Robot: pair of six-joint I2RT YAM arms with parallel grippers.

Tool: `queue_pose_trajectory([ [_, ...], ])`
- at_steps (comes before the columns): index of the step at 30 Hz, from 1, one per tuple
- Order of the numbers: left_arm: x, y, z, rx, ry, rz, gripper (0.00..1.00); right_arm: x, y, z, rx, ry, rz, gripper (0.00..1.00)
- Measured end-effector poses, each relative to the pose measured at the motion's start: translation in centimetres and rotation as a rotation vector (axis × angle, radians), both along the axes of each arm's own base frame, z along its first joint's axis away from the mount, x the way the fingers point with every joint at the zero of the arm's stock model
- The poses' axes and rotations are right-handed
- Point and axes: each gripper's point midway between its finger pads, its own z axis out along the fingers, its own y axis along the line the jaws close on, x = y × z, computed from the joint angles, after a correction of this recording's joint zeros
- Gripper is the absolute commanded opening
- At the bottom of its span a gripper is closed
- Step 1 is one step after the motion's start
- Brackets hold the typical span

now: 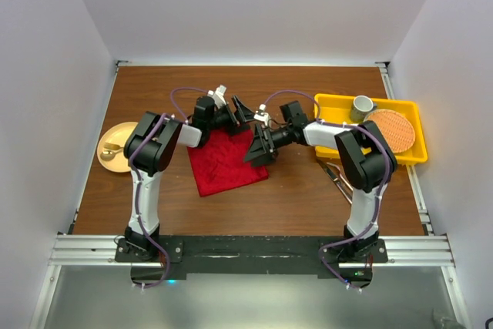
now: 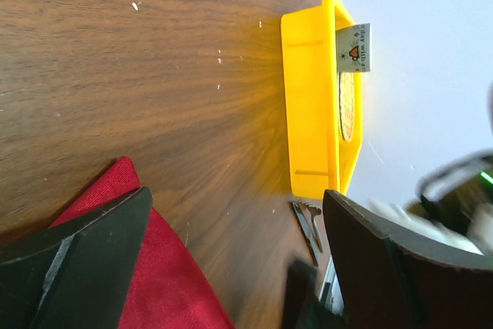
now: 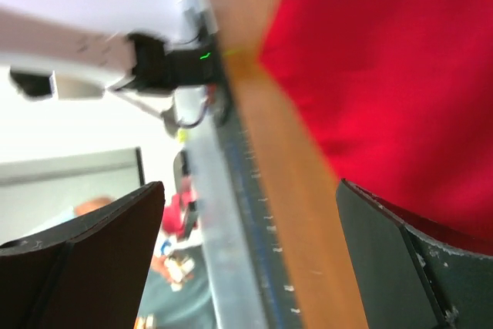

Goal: Fold the napkin into a case and place the utensils inside
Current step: Smooth out the square-folded napkin at the center of the board.

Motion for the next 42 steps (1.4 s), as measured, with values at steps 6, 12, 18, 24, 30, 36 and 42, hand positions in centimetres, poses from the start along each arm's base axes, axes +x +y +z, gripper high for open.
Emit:
queue_pose_trajectory([
  [6,0.1,0.1,0.0,-0.002,0.006,0.011,1.00,-2.9,3.4,3.5,0.078,-0.015,0.102,0.98],
  [12,0.4,0.2,0.0,0.002,0.003,0.027,1.00,-2.2,4.3,2.8,0.127,-0.045,0.112,0.98],
  [18,0.6,0.4,0.0,0.006,-0.007,0.040,1.00,-2.1,4.3,1.7,0.170,-0.113,0.129,0.98],
  [24,0.5,0.4,0.0,0.010,-0.018,0.040,1.00,-2.4,4.0,1.2,0.177,-0.144,0.137,0.98],
  [30,0.5,0.5,0.0,0.010,-0.017,0.041,1.00,-3.0,3.3,2.5,0.134,-0.096,0.104,0.98],
  [36,0.5,0.5,0.0,0.011,-0.018,0.043,1.00,-2.5,2.4,6.2,0.157,-0.180,0.057,0.98],
  [42,0.5,0.5,0.0,0.011,-0.018,0.044,1.00,-2.1,1.6,3.7,0.131,-0.087,-0.022,0.98],
])
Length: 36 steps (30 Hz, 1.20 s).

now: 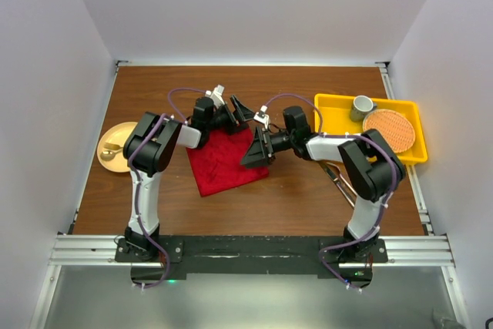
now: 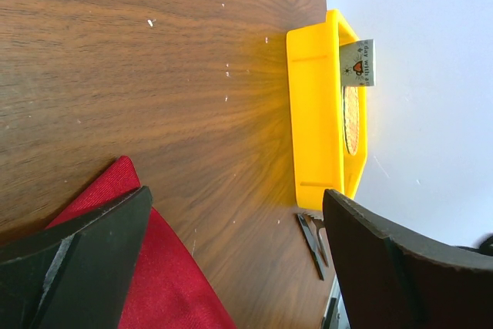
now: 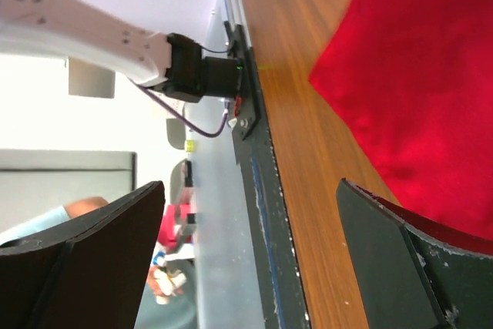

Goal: Fold the napkin into a case and place the utensils inside
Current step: Smooth out the square-folded napkin at the center of the board.

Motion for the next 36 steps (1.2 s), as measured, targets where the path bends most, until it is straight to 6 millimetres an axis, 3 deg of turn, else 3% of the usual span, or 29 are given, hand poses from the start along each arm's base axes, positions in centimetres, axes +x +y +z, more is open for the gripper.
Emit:
queue_pose_trajectory([
  [6,0.0,0.0,0.0,0.000,0.000,0.000,1.00,0.5,0.3,-3.6,-0.028,0.162,-0.065,0.98],
  [14,0.0,0.0,0.0,0.000,0.000,0.000,1.00,1.5,0.8,-4.1,-0.005,0.202,-0.114,0.98],
  [19,-0.1,0.2,0.0,0.001,0.002,0.003,1.00,1.4,0.6,-6.8,-0.054,0.260,-0.139,0.98],
  [26,-0.1,0.5,0.2,-0.007,0.004,-0.005,1.00,1.4,0.6,-7.1,-0.068,0.261,-0.131,0.98],
  [31,0.0,2.2,0.6,-0.006,0.009,-0.019,1.00,1.4,0.5,-7.3,-0.087,0.268,-0.121,0.98],
  [36,-1.1,5.9,2.4,-0.018,0.007,-0.016,1.00,1.4,0.4,-7.4,-0.095,0.269,-0.116,0.98],
])
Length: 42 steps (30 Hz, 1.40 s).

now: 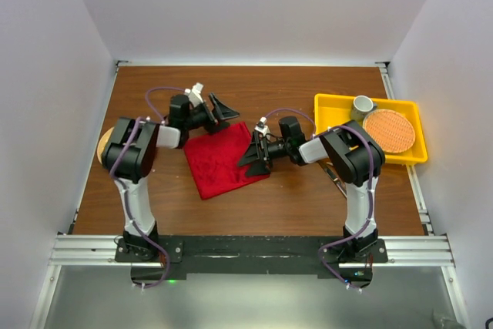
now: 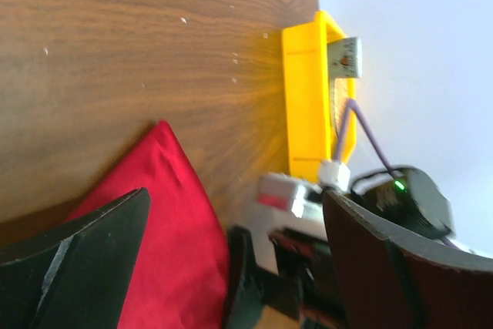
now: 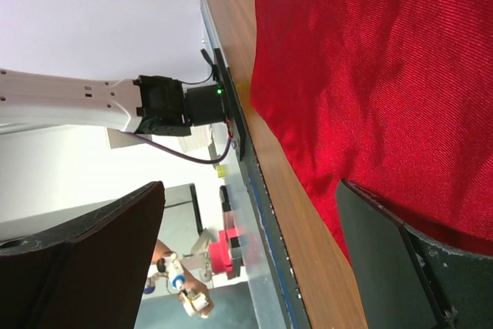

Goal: Fold the napkin into a case and place the utensils inside
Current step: Smooth out the square-folded napkin at the center of the board.

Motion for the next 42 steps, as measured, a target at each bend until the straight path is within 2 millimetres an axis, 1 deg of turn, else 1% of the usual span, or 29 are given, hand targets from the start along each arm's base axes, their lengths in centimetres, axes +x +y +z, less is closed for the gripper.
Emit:
queue_pose_trajectory([
  [3,-1.6,1.1,2.0,-0.015,-0.027,-0.006,1.00,0.0,0.0,0.0,-0.001,0.000,0.003,0.98],
  [5,-2.8,1.1,2.8,-0.024,-0.046,-0.021,1.00,0.0,0.0,0.0,-0.003,0.000,0.005,0.98],
  [6,-3.4,1.1,2.8,-0.028,-0.050,-0.030,1.00,0.0,0.0,0.0,-0.004,0.001,0.006,0.98],
  [8,-4.1,1.3,2.2,-0.030,-0.037,-0.035,1.00,-0.1,-0.1,0.0,-0.005,0.001,0.009,0.98],
  [11,-4.8,2.3,0.1,-0.023,0.009,-0.016,1.00,-0.1,-0.2,-0.1,-0.006,0.004,0.014,0.98],
  [14,-4.7,4.1,-2.3,-0.014,0.063,0.022,1.00,-0.1,-0.3,-0.1,-0.008,0.007,0.018,0.98],
  [15,-4.6,4.5,-2.5,-0.026,0.068,0.021,1.00,-0.1,-0.3,-0.1,-0.010,0.008,0.019,0.98],
  [29,-3.2,7.8,-2.3,-0.035,0.024,0.067,1.00,-0.2,-0.8,-0.4,-0.034,0.004,0.051,0.98],
  [35,-3.1,8.0,-2.2,-0.030,0.032,0.069,1.00,-0.3,-0.9,-0.4,-0.043,-0.005,0.074,0.94],
  [37,-2.6,8.2,-1.7,-0.006,0.028,0.064,1.00,-0.2,-1.0,-0.4,-0.052,-0.011,0.084,0.93],
  [38,-2.2,8.3,-1.1,0.014,0.011,0.057,1.00,-0.2,-1.1,-0.5,-0.058,-0.021,0.092,0.92],
  [39,-1.7,8.4,-0.3,0.039,-0.012,0.052,1.00,-0.2,-1.2,-0.5,-0.063,-0.028,0.100,0.91],
  [40,-0.9,8.6,1.0,0.080,-0.064,0.039,1.00,0.0,-1.3,-0.5,-0.070,-0.041,0.110,0.91],
  [41,-0.1,8.9,2.4,0.124,-0.123,0.031,0.96,0.0,-1.4,-0.5,-0.076,-0.052,0.117,0.90],
  [42,0.7,9.1,4.0,0.177,-0.193,0.020,0.83,0.2,-1.6,-0.6,-0.087,-0.068,0.126,0.89],
])
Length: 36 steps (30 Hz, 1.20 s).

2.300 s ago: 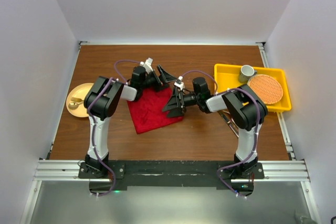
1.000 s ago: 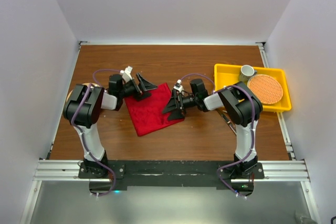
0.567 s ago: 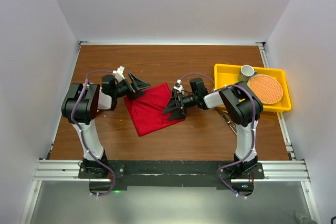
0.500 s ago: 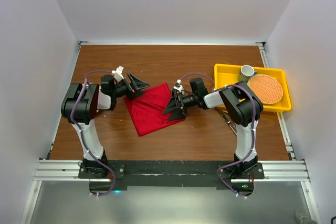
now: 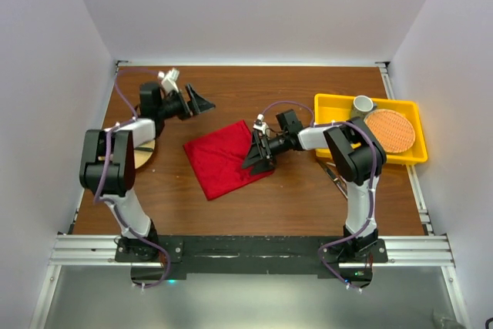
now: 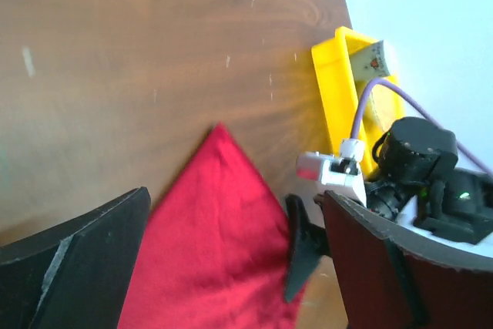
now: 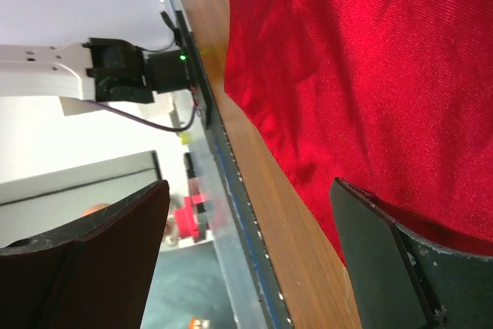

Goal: Fold the napkin into a case and place the utensils inside
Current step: Smooth out the square-folded napkin at the center of the board, then pick up the top corner of the square folded napkin from the center of the board.

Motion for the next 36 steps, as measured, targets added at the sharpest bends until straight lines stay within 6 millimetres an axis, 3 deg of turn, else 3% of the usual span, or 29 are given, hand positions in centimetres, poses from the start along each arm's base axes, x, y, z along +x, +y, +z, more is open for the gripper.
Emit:
queue_pose_trajectory([
  [2,1.1,0.6,2.8,0.134,-0.142,-0.029,0.61,0.1,-0.2,0.0,-0.015,-0.024,0.018,0.87],
  [3,1.3,0.7,3.8,0.204,-0.207,-0.051,0.26,0.1,-0.3,0.0,-0.023,-0.034,0.029,0.84],
  [5,1.0,0.6,5.4,0.337,-0.322,-0.108,0.00,0.2,-0.5,0.0,-0.039,-0.058,0.045,0.83],
  [7,-0.3,-0.1,5.6,0.469,-0.419,-0.207,0.00,0.3,-0.7,0.1,-0.057,-0.076,0.061,0.82],
  [9,-2.0,-1.0,4.2,0.576,-0.454,-0.307,0.00,0.5,-0.8,0.4,-0.072,-0.095,0.077,0.81],
  [15,-8.5,-1.6,-4.5,0.819,-0.389,-0.595,0.00,1.0,-0.9,2.4,-0.077,-0.133,0.099,0.75],
  [20,-11.8,0.3,-8.4,0.921,-0.315,-0.698,0.00,1.9,-1.1,2.7,-0.129,-0.184,0.084,0.53],
  [25,-15.1,0.6,-10.1,0.966,-0.283,-0.764,0.00,2.5,-2.1,0.9,-0.243,-0.203,0.058,0.44],
  [31,-18.5,-1.2,-10.4,0.971,-0.299,-0.834,0.00,4.0,-2.5,-2.4,-0.341,-0.193,0.057,0.42],
  [36,-21.8,-2.8,-10.3,0.979,-0.318,-0.901,0.00,4.8,-1.5,-2.2,-0.344,-0.222,0.100,0.41],
])
